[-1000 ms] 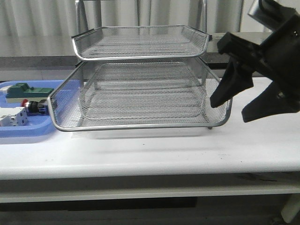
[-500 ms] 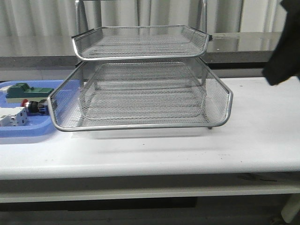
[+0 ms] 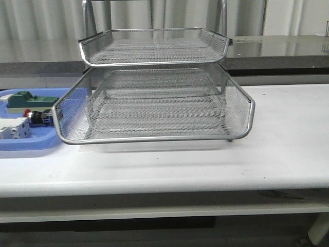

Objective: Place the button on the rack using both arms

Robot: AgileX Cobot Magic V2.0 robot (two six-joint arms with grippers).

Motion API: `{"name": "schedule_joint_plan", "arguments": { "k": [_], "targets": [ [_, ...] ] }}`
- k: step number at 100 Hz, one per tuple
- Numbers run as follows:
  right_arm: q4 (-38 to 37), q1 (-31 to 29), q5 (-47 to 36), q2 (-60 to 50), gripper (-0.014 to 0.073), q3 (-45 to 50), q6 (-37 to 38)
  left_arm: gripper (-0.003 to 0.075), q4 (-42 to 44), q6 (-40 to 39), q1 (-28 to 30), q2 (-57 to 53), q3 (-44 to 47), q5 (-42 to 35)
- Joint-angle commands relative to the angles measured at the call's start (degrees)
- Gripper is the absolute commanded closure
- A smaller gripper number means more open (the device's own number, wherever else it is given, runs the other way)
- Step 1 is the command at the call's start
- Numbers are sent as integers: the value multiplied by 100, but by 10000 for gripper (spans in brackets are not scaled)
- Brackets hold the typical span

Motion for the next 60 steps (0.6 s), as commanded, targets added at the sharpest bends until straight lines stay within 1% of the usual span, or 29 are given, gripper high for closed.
{"name": "schedule_joint_plan", "arguments": {
  "k": [1,7,15,28,35,38,40,45,47,52,57,60],
  "targets": [
    [-251,-25,-33,-293,127,-197,232,741,-2,-54,23,-181,204,-475],
    [-422,-25,118,-463,127,-197,405,741,-2,-54,23,-181,204,-475],
    [-623,-25,209,-611,127,-197,441,741,-2,-54,23,-181,204,-475],
    [-675,-25,287,-726,141,-197,485,741,-2,-54,23,-181,204,-475],
    [-675,-25,366,-726,227,-197,569,741,-2,-54,23,-181,204,-475],
    [-675,-25,390,-726,293,-197,574,741,-2,-54,23,-181,204,-475],
    [-675,-25,398,-726,322,-197,574,741,-2,-54,23,-181,204,-475],
    [-675,-25,410,-726,440,-197,574,741,-2,-54,23,-181,204,-475],
    [-675,-25,410,-726,469,-197,574,741,-2,-54,23,-181,204,-475],
    [-675,-25,410,-726,580,-197,574,741,-2,-54,23,-181,204,-475],
    [-675,-25,410,-726,664,-197,574,741,-2,-54,23,-181,204,-475],
    [-675,-25,410,-726,657,-197,582,741,-2,-54,23,-181,204,-475]
  ]
}}
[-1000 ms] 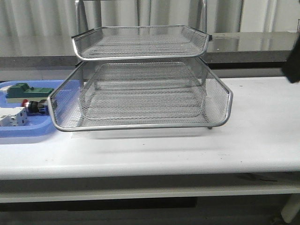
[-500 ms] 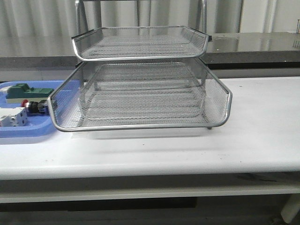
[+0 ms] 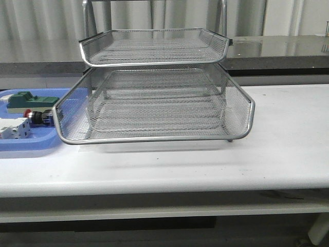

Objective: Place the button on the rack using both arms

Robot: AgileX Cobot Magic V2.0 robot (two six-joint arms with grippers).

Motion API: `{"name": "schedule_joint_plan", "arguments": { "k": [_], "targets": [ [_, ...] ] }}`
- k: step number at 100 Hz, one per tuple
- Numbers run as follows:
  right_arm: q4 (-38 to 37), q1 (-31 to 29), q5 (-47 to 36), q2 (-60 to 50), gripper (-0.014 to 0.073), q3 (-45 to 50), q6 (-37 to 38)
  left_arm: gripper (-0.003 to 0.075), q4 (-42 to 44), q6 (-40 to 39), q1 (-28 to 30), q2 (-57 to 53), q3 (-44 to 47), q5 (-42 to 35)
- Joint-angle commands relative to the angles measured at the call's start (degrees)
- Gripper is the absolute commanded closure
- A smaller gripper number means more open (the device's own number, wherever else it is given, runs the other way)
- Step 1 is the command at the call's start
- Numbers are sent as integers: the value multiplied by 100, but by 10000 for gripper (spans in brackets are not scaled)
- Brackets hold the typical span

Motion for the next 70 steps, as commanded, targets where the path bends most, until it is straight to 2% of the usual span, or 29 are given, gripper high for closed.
{"name": "schedule_joint_plan", "arguments": {
  "k": [1,39,70],
  "targets": [
    [-167,-25,-288,11,654,-197,28,741,-2,-54,23,-181,204,-475],
    [-167,-25,-288,11,660,-197,28,741,-29,-54,23,-181,182,-555],
    [-167,-25,-288,11,660,-197,28,741,-666,-54,23,-53,-348,-174]
  ]
}}
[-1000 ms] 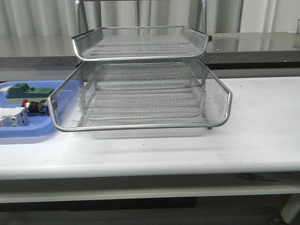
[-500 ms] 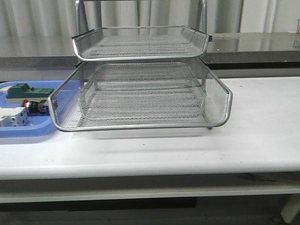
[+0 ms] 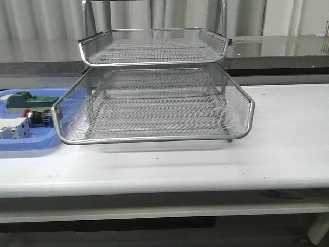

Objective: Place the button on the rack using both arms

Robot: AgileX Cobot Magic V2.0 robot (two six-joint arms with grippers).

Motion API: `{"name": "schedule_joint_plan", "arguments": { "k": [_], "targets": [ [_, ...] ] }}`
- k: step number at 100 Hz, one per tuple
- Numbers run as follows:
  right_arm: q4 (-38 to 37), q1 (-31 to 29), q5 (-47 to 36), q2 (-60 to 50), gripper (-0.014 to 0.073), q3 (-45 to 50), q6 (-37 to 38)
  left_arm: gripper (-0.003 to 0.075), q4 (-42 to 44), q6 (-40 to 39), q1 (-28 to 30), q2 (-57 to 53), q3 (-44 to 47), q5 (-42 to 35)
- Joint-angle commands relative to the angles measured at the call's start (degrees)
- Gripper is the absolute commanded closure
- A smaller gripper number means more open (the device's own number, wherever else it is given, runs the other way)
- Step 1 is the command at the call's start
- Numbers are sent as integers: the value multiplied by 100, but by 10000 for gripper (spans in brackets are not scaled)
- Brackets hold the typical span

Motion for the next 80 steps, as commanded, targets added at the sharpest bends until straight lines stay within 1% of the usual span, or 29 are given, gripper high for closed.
{"name": "schedule_joint_plan", "arguments": {
  "k": [1,8,15,29,37,62,80],
  "targets": [
    [-158,-25,-297,11,660,-197,15,741,-226,-54,23,-37,-330,-263],
    [-158,-25,-297,11,660,-197,15,741,-343,-54,23,164,-595,-236],
    [-158,-25,-297,11,660,-197,15,741,-342,-54,23,456,-955,-21],
    [-158,-25,-297,11,660,-197,15,741,-429,-54,23,1285,-1912,778],
    [-158,-25,-297,11,660,-197,15,741,-422,-54,23,1825,-2600,1381],
    [-158,-25,-297,11,660,-197,15,741,-371,13,23,3803,-4580,3011],
    [-158,-25,-297,11,660,-197,15,741,-220,13,23,5057,-5447,3585]
  ]
}}
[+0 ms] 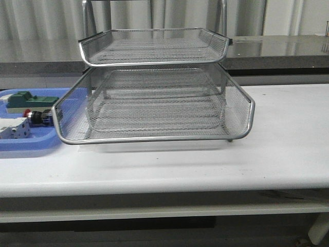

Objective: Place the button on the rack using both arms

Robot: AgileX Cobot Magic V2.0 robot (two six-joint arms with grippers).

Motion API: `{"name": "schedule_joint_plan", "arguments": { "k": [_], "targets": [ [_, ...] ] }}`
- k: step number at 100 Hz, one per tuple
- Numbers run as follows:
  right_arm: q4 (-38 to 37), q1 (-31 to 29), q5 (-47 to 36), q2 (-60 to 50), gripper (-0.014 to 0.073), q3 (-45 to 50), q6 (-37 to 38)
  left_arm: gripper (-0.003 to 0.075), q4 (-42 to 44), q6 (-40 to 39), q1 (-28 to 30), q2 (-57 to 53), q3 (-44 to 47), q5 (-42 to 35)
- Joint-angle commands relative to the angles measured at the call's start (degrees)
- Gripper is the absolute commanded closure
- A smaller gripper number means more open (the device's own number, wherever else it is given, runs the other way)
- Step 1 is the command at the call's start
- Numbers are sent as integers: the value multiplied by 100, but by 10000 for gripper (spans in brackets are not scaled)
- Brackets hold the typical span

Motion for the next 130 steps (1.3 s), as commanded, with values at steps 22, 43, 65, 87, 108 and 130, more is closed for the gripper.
{"name": "schedule_joint_plan", "arguments": {
  "k": [22,43,65,87,108,130],
  "targets": [
    [-158,-25,-301,11,660,-197,11,741,151,559,23,1717,-962,259],
    [-158,-25,-301,11,660,-197,11,706,151,1030,23,2333,-974,319],
    [-158,-25,-301,11,660,-197,11,210,151,1228,23,2442,-974,316],
    [-158,-25,-301,11,660,-197,11,34,128,1228,23,2442,-974,75],
    [-158,-25,-301,11,660,-197,11,71,-100,1445,23,2516,-1012,-200],
    [-158,-25,-301,11,660,-197,11,72,-122,2438,23,3396,-1951,-232]
  ]
}}
